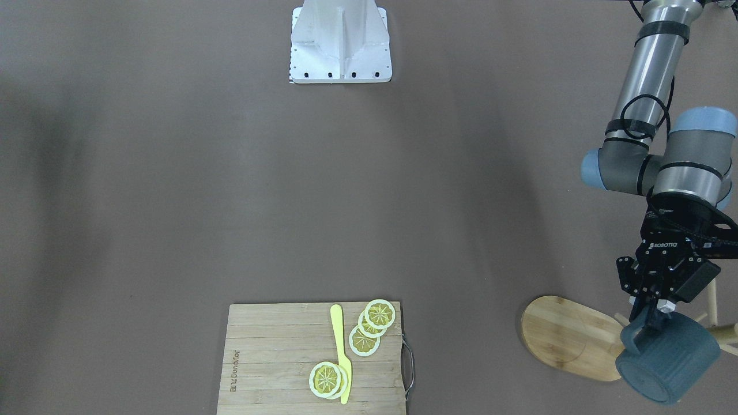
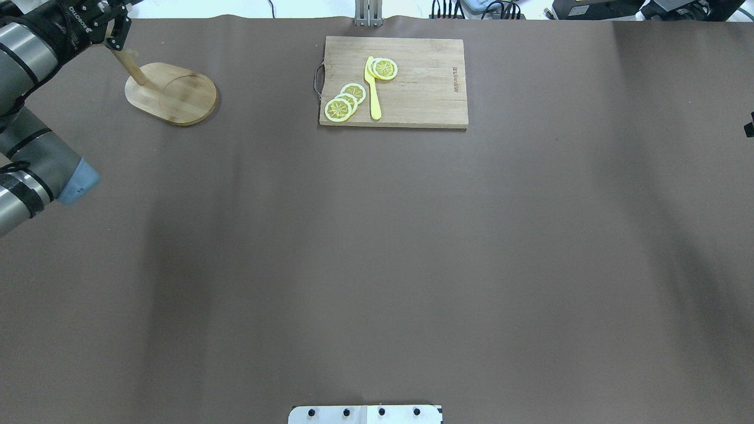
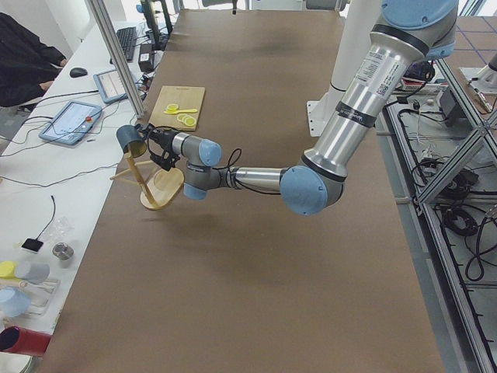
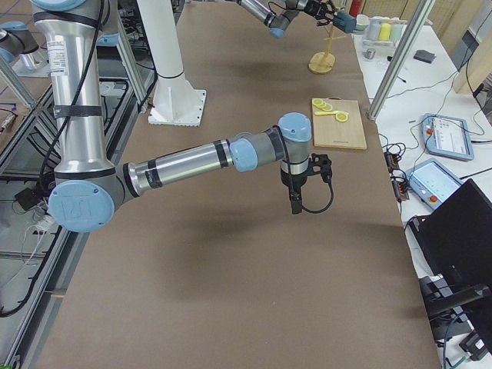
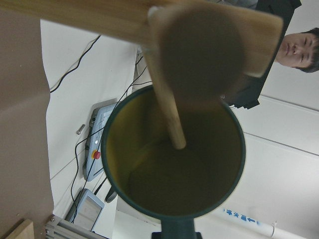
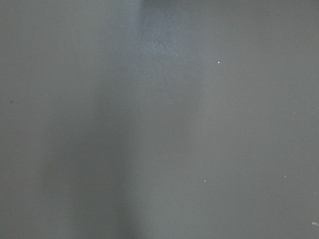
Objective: Hang cup on storage rack
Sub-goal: 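Align the mug handle with a rack peg using the left gripper, then slide the mug handle onto the peg and open the left gripper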
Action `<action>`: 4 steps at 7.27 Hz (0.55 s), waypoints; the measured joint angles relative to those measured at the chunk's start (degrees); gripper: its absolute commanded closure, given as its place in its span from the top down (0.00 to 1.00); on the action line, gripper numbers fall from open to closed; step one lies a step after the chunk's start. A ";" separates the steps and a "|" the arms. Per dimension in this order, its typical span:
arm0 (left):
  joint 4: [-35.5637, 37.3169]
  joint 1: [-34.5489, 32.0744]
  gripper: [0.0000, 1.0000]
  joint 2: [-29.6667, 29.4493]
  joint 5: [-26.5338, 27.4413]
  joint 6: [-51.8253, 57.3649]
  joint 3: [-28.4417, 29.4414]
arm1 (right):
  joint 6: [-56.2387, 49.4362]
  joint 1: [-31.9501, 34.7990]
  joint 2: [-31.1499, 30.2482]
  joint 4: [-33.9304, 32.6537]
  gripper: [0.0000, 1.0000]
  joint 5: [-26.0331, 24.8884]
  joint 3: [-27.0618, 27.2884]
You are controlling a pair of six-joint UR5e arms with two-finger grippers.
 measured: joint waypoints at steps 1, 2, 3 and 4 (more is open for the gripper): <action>-1.30 0.04 0.00 0.74 -0.13 -1.48 -0.03 | 0.00 0.00 0.01 0.00 1.00 -0.02 0.00; -1.92 0.06 0.00 1.09 -0.15 -2.32 -0.07 | 0.00 0.00 0.03 0.00 1.00 -0.03 0.00; -2.26 0.08 0.00 1.25 -0.15 -2.70 -0.07 | 0.00 0.00 0.03 0.00 1.00 -0.03 -0.01; -2.53 0.08 0.00 1.35 -0.15 -2.86 -0.01 | 0.00 -0.02 0.06 0.00 1.00 -0.03 -0.05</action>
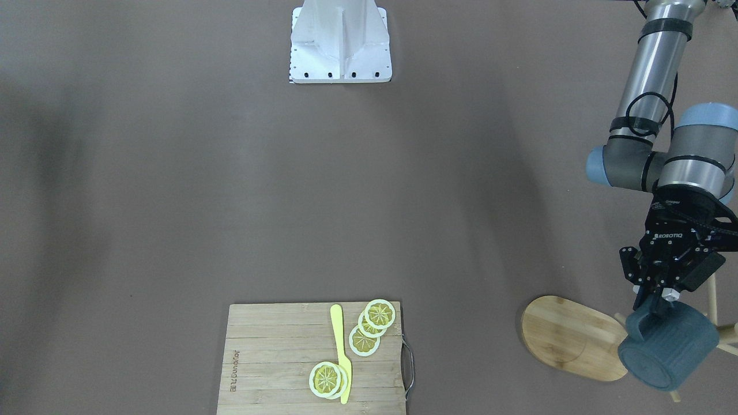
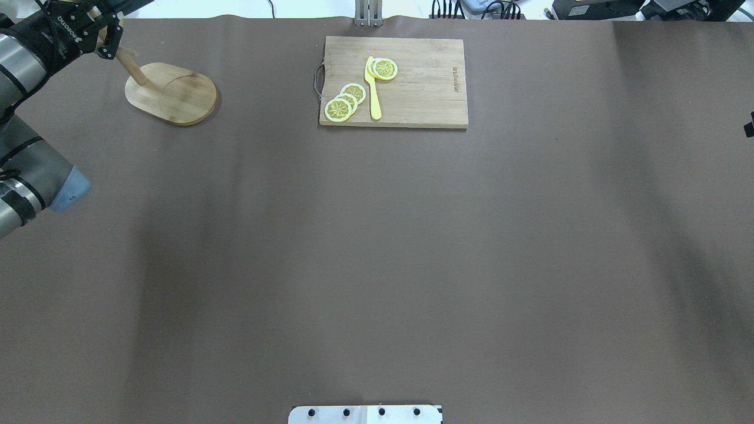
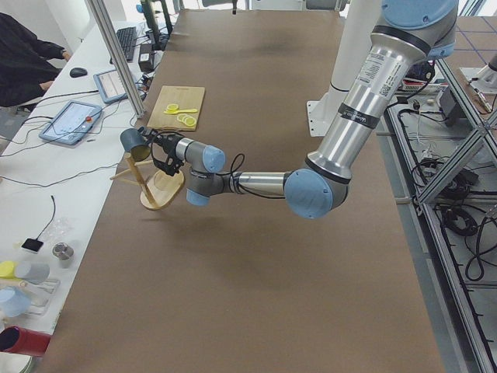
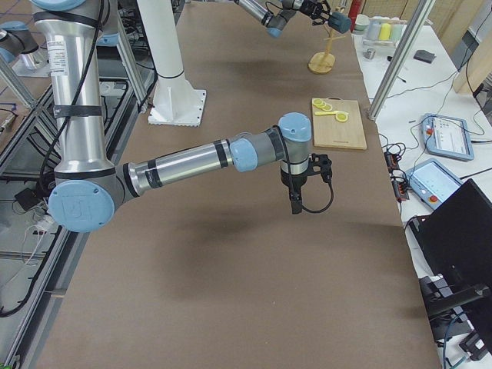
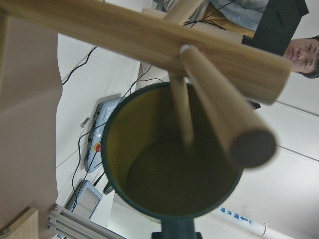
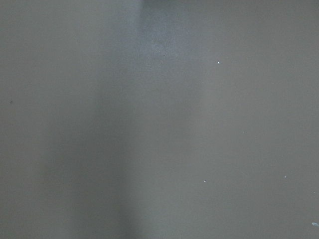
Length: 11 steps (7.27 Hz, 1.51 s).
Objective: Hang cup on storage rack
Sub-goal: 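Slide the mug handle onto the peg and open the left gripper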
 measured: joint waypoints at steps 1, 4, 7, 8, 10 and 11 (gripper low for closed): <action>-0.14 0.07 0.00 0.10 0.00 -0.08 0.06 | 0.00 -0.01 0.00 0.00 1.00 0.02 -0.01; -0.22 0.32 0.00 1.33 0.00 -0.13 0.16 | 0.08 0.01 0.00 -0.02 1.00 0.08 0.02; -0.03 0.42 0.99 1.55 -0.06 -0.08 0.20 | 0.09 -0.01 -0.01 -0.02 1.00 0.05 0.04; 0.14 0.44 0.99 1.50 -0.07 -0.06 0.20 | 0.09 -0.01 0.01 -0.04 1.00 0.07 0.00; 0.21 0.37 0.99 1.65 -1.04 -0.11 -0.13 | 0.09 -0.01 -0.02 -0.03 1.00 0.08 -0.03; 0.15 0.19 0.99 2.27 -2.08 -0.59 -1.11 | 0.07 -0.01 -0.07 -0.04 1.00 0.09 -0.03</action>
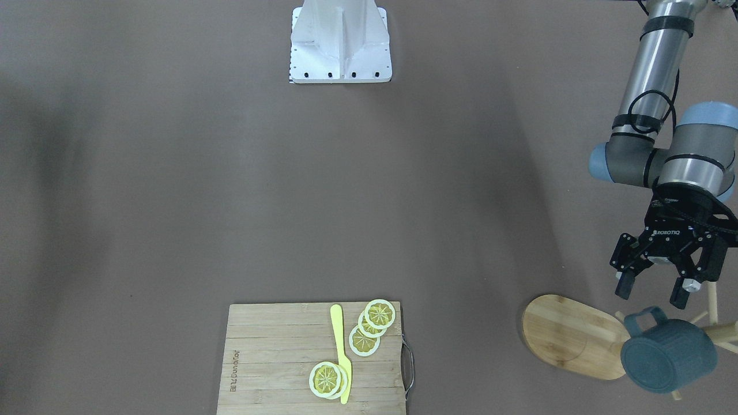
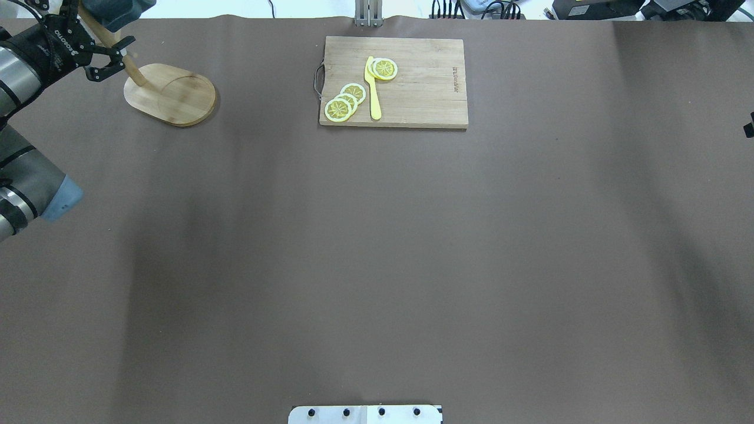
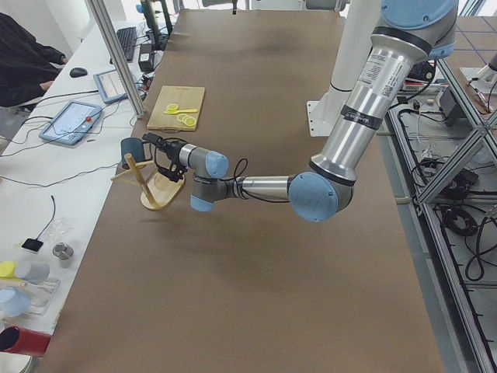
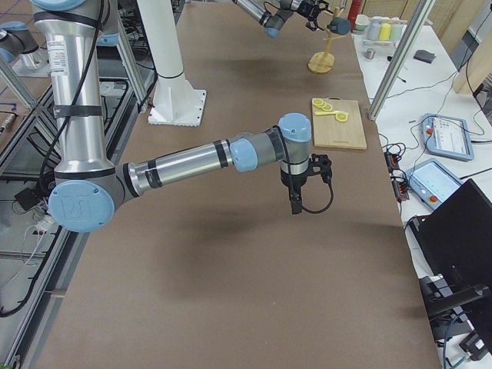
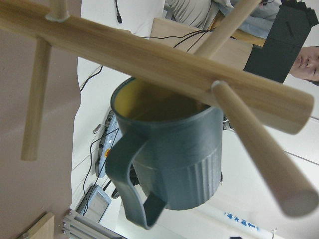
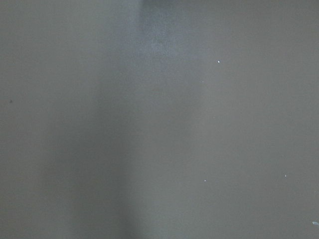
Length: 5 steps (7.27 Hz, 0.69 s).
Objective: Hang cup on storage rack
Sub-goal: 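Slide the mug handle onto the peg and open the left gripper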
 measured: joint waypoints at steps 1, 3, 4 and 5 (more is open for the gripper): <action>-0.04 -0.15 0.99 1.39 -0.58 -0.97 -2.40 | -0.04 0.01 -0.09 0.01 1.00 0.00 0.00; 0.18 -0.55 0.99 5.98 -1.36 -1.79 -9.88 | -0.09 0.10 -0.33 0.03 1.00 0.06 0.07; 0.30 -1.09 0.99 8.33 -2.35 -1.87 -13.50 | -0.13 0.13 -0.43 0.04 1.00 0.10 0.07; 0.39 -1.82 0.99 10.93 -3.27 -1.90 -17.63 | -0.15 0.16 -0.50 0.04 1.00 0.16 0.04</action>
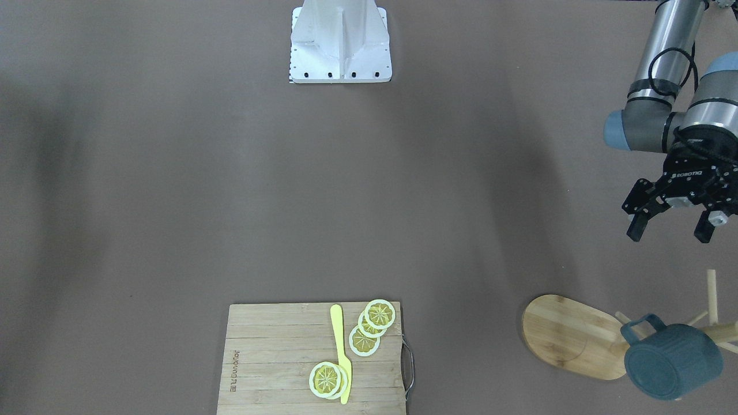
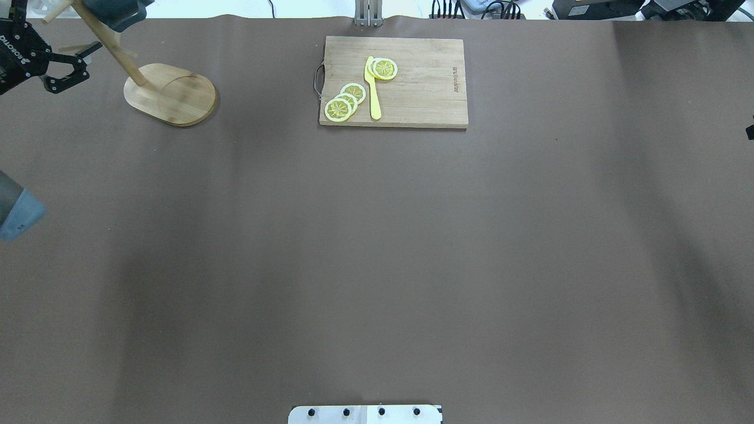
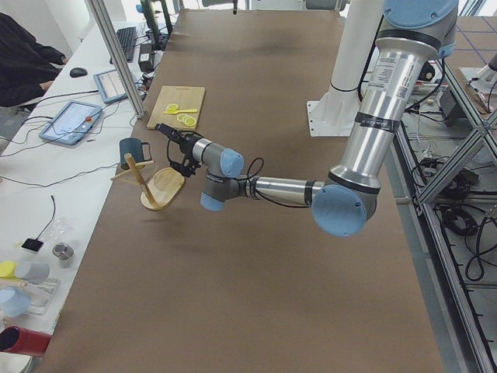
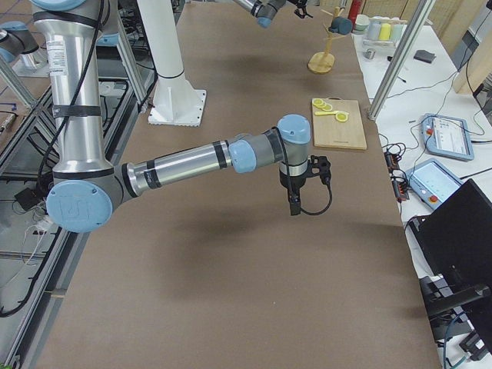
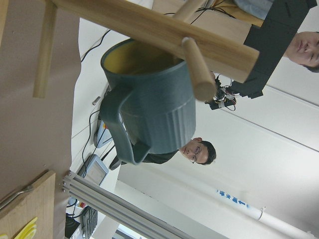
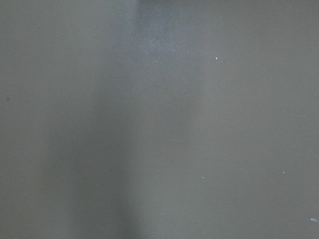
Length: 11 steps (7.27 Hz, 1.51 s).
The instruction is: Hang cup on storage rack
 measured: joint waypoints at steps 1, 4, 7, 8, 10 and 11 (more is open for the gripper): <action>-0.01 -0.93 0.99 3.18 -0.49 0.22 -5.22 | -0.01 0.01 -0.05 0.00 1.00 0.02 -0.10; 0.21 -9.42 0.99 6.67 -0.97 3.88 -13.86 | -0.17 0.08 -0.79 0.02 1.00 -0.09 -1.31; 3.67 -15.07 0.99 6.52 -2.87 33.79 -14.62 | -1.74 0.19 -0.98 0.14 1.00 -0.18 -2.56; 6.09 -16.37 0.99 6.26 -2.92 41.74 -14.68 | -1.95 0.32 -0.87 0.20 1.00 -0.22 -3.17; 11.41 -18.98 0.99 6.99 -2.88 58.48 -14.61 | -2.35 0.98 -0.60 0.36 1.00 -0.13 -5.44; 15.24 -20.42 0.99 7.91 -2.89 67.23 -14.60 | -4.01 1.99 -0.33 0.61 1.00 -0.09 -7.76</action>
